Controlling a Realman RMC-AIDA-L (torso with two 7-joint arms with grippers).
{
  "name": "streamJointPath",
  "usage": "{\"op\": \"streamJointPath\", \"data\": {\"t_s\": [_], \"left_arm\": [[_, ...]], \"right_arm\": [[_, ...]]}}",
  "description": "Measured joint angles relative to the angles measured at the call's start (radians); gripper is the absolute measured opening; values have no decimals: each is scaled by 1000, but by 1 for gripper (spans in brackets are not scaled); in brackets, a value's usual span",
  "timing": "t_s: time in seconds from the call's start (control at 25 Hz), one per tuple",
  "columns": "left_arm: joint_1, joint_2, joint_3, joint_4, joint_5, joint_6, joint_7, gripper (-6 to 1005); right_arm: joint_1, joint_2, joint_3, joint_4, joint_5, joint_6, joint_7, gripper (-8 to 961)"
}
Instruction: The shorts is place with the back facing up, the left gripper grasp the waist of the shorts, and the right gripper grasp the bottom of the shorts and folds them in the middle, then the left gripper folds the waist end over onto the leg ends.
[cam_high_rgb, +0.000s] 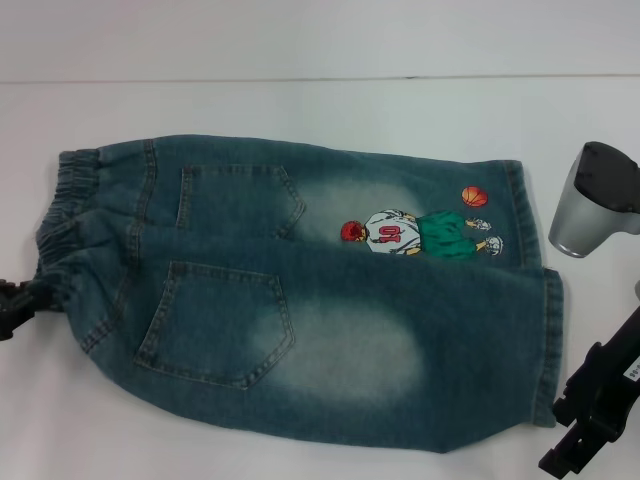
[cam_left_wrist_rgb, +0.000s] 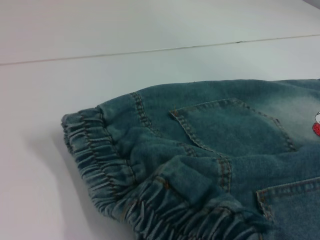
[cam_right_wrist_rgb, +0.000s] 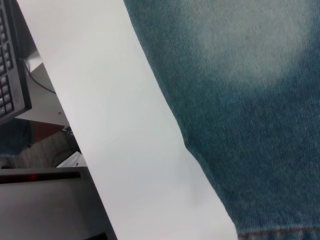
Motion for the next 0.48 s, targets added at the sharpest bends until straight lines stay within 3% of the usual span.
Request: {"op": "streamJointPath", "data": {"t_s": [0.48], "left_arm": [[0,-3,0,-6,0,0,9,81]], "right_arm": [[1,-4,-3,-19,-15,-28,2,768]]}}
